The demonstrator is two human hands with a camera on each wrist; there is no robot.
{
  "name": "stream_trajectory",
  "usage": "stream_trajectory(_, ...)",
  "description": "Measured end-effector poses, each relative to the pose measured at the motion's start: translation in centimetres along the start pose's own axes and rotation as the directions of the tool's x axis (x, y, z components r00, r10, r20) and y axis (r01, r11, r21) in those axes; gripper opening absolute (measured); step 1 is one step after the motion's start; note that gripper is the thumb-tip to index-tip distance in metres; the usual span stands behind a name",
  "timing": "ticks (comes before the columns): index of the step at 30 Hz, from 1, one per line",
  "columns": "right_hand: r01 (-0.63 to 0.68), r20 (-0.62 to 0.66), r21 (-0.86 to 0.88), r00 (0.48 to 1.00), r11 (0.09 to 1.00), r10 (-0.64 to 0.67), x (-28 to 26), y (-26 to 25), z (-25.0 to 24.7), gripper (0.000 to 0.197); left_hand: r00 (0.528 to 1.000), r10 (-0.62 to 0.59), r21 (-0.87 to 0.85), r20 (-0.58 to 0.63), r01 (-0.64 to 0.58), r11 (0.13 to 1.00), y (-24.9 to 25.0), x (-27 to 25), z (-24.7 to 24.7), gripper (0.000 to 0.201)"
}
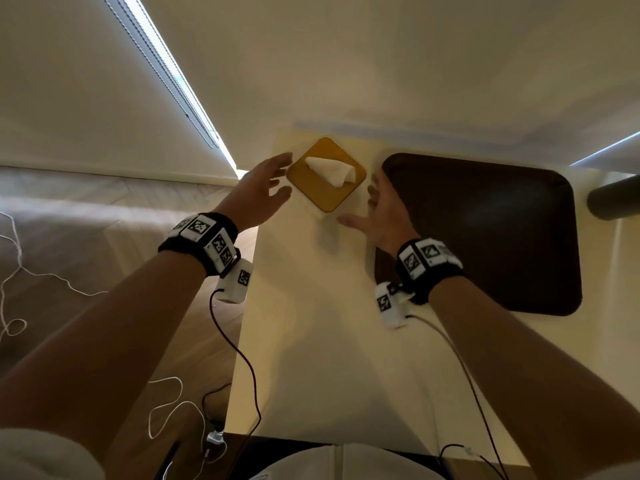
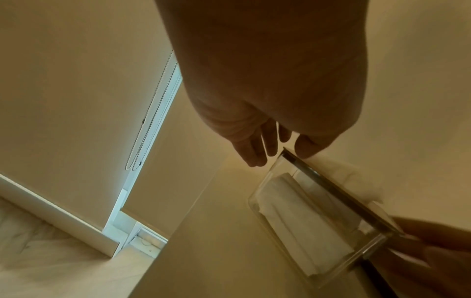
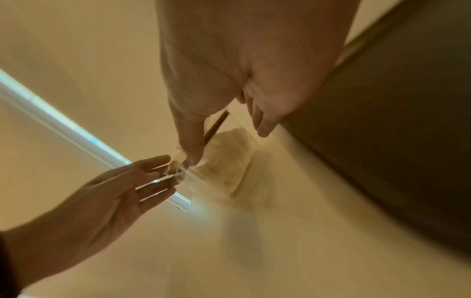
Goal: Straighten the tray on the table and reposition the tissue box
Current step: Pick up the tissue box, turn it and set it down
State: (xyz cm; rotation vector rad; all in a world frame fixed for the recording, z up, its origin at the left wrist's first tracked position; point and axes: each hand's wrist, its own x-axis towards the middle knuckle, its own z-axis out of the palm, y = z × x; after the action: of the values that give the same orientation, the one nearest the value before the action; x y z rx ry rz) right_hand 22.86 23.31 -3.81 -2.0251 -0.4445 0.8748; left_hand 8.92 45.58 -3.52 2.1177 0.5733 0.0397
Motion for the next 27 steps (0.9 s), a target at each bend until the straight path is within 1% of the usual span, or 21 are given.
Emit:
stream_trajectory(2,-0.072,-0.06,0.192,0.995,0.979,0.085,-2.1,0.7,2.0,0.124,0.998,-0.056,-0.049,-0.038,0.054,0.997,0.3,-0.1,0.0,0.046)
stream_trajectory(4,-0.106,-0.081,0.283,0.988,0.953,0.134,-3.4,0.8,4.2,0.121,0.994,-0.091,-0.047,-0.066,0.088,0.995,0.7,0.3,0.1,0.04)
stream_trajectory(6,-0.109,-0.1,0.319,0.984,0.941,0.147,-4.1,0.5,6.2,0.116,0.993,-0.094,-0.057,-0.077,0.089,0.994,0.8,0.5,0.2,0.037)
stream_trajectory(8,-0.08,-0.125,0.336,0.984,0.938,0.128,-3.8,0.0,7.3,0.112,0.991,-0.11,-0.085,-0.08,0.103,0.991,0.8,0.9,0.4,0.037)
stream_trajectory(11,-0.02,-0.183,0.38,0.978,0.925,0.096,-3.1,-0.7,7.8,0.102,0.991,-0.119,-0.104,-0.062,0.112,0.988,0.9,1.3,0.4,0.037)
stream_trajectory(13,-0.002,-0.187,0.398,0.979,0.917,0.084,-2.5,-0.6,7.7,0.095,0.991,-0.115,-0.11,-0.073,0.107,0.988,0.8,1.4,0.6,0.038)
stream_trajectory(15,0.02,-0.16,0.384,0.986,0.923,0.045,-2.2,-0.3,7.4,0.091,0.991,-0.11,-0.11,-0.081,0.101,0.989,0.7,1.2,0.9,0.037)
stream_trajectory(18,0.063,-0.102,0.301,0.994,0.951,-0.033,-1.9,-0.1,6.1,0.083,0.987,-0.125,-0.124,-0.099,0.112,0.986,0.4,0.5,1.5,0.036)
stream_trajectory(21,0.103,-0.005,0.26,0.994,0.96,-0.106,-0.8,-0.3,3.8,0.076,0.98,-0.143,-0.162,-0.136,0.121,0.979,0.4,-0.1,2.1,0.036)
stream_trajectory(24,0.127,0.092,0.145,0.986,0.981,-0.141,0.3,-0.6,1.6,0.074,0.98,-0.121,-0.145,-0.16,0.098,0.985,0.7,-0.8,2.9,0.035)
stream_trajectory(27,0.154,0.136,0.081,0.977,0.985,-0.164,1.1,-0.3,0.6,0.074,0.98,-0.095,-0.132,-0.175,0.072,0.989,1.0,-1.3,3.6,0.034)
